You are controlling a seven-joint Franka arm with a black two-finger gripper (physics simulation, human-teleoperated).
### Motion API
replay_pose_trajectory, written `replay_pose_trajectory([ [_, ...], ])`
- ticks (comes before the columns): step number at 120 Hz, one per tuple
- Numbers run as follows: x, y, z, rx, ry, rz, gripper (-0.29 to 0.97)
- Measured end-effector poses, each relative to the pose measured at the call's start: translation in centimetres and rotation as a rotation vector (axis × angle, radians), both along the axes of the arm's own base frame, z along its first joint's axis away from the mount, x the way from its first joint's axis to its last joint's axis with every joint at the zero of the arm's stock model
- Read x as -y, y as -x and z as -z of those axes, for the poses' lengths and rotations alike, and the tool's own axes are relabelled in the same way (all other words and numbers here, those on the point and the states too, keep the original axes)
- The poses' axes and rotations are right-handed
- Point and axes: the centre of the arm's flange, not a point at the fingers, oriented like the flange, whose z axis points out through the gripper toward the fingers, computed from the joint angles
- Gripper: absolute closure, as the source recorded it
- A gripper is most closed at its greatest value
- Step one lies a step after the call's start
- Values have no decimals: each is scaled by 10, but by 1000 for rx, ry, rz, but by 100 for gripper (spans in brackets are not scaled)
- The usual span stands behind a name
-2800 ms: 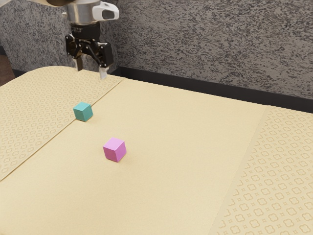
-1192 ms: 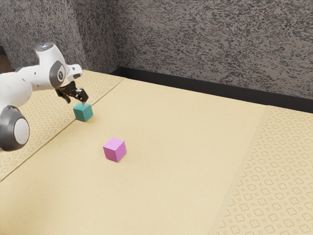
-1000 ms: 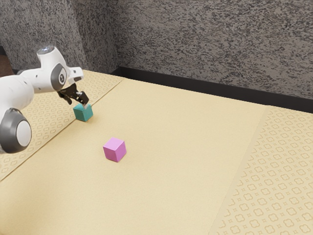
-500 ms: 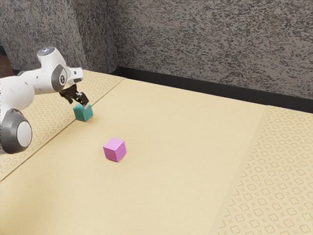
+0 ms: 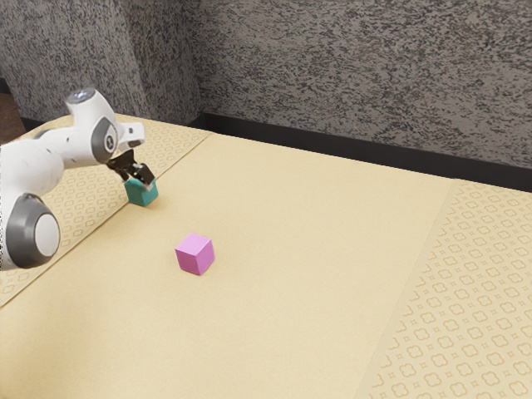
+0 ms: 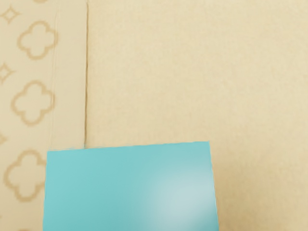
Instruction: Pick up the blue block with one arm, and put the blue block on the pink block with one arm
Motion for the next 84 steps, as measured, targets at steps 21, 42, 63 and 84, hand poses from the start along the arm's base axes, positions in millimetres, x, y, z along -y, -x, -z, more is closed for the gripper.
replay_pose_trajectory([
  [21,0,-2,4,6,4,7,0],
  [42,-6,1,11,4,15,3,0],
  [63,-7,2,13,4,15,5,0],
  [84,-8,3,16,1,16,6,5],
])
